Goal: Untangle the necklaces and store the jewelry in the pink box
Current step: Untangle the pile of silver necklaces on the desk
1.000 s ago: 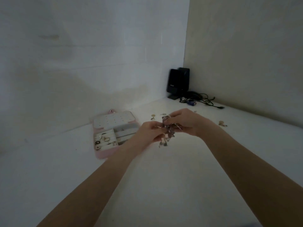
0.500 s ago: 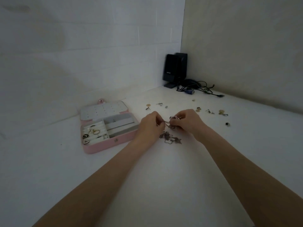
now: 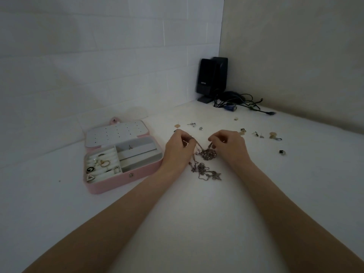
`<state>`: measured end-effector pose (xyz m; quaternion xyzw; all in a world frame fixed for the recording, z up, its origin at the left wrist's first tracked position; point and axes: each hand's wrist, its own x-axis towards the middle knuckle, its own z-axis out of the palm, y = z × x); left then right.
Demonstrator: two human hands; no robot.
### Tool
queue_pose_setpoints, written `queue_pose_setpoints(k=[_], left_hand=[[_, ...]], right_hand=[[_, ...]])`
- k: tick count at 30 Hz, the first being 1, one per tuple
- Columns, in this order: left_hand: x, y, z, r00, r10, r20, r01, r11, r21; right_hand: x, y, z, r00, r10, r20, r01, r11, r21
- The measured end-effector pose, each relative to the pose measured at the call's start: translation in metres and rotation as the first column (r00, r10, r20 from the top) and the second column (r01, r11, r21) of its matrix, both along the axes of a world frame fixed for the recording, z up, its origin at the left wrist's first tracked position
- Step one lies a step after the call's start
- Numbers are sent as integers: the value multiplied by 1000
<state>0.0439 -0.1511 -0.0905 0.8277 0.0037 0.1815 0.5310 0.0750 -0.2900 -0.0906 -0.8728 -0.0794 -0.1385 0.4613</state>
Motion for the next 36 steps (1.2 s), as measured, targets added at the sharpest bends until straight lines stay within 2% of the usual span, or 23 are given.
queue_pose_setpoints(k=[3,6,11,15,18,23,25,27,29,30,32,34,36], left_hand=[[1,2,-1,1000,-22,-18,21,999,-44],[0,2,-2,997,-75,-29,76,997,30],[-2,0,-4,995,-95,-29,98,981,168],[-6,5,4,982,-174,71,159,971,179],[-12,6,14,955,-295,32,294,955,47],[-20,9,24,896,-437,-75,400,870,-290],[-22,13,34,864,-498,-71,411,781,-471],[-23,17,43,830,-554,-60,392,656,-645],[-23,21,49,812,-584,-30,363,544,-756],[-23,24,50,810,-586,-12,355,508,-785],[-22,29,51,819,-574,14,352,483,-802],[-21,31,53,837,-546,27,339,481,-809],[-19,33,54,858,-514,-17,299,525,-797]], right_hand=[[0,-8,5,999,19,-26,-11,965,261],[-7,-12,20,997,74,-21,-57,894,445],[-21,0,38,976,192,106,-219,877,428],[-27,4,42,956,264,130,-294,843,451],[-29,5,43,938,323,129,-338,759,557],[-26,-1,46,927,354,127,-286,446,848],[-23,-6,46,932,344,115,-235,329,915],[-21,-8,43,943,324,78,-178,290,940],[-19,-7,38,952,306,19,-125,331,935],[-19,-6,35,955,297,-15,-105,385,917],[-18,-4,30,965,253,-70,-90,569,817],[-18,0,25,984,160,-74,-87,807,584],[-18,5,19,997,82,-6,-78,964,254]])
